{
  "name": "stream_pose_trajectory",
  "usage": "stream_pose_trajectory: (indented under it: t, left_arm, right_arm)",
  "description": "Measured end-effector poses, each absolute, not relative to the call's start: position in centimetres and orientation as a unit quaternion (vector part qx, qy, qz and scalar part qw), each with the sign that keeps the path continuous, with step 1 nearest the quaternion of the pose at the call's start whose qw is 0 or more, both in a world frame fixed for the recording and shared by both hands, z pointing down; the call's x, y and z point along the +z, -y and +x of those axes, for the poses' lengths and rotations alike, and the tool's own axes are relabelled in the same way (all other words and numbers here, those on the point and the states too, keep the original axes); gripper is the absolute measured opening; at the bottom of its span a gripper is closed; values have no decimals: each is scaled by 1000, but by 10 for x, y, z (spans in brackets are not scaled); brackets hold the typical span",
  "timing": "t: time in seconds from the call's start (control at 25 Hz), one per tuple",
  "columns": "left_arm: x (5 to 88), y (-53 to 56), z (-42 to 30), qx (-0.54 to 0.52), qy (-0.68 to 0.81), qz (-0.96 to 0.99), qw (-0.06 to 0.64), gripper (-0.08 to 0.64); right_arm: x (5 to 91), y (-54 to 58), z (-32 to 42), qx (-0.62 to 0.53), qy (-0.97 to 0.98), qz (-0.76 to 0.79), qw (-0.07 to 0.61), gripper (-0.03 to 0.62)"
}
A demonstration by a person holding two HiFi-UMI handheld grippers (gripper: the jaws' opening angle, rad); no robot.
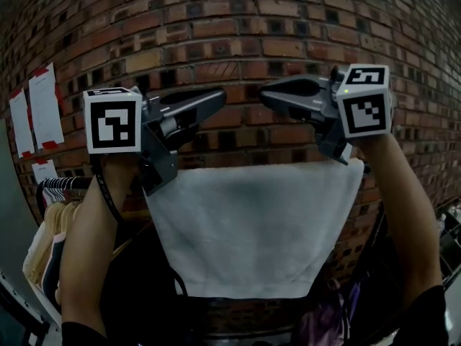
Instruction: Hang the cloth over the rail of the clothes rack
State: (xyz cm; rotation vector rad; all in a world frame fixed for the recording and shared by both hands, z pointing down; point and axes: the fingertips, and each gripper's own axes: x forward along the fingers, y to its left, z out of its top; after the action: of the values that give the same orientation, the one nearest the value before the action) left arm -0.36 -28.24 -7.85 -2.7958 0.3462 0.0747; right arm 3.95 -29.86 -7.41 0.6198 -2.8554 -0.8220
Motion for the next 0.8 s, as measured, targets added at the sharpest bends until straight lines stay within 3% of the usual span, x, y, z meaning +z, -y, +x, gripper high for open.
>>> stream_pose_trajectory:
  t: [0.12, 0.28, 0.56, 0.8]
  left_arm:
    - [-62, 305, 2, -25, -208, -967, 147, 20]
    - [-60, 355, -31, -88, -457, -860, 208, 20]
    - [-69, 356, -42, 39, -485, -857, 171, 20]
    - [-34, 330, -39, -7, -509, -832, 219, 20]
  right_arm:
    - [-63, 323, 43, -257, 921, 278, 92, 5]
    - [-57, 367, 70, -301, 833, 434, 166, 5]
    - [-68, 354, 81, -329, 807, 478, 106, 5]
    - [-36, 318, 78, -292, 837, 458, 62, 5]
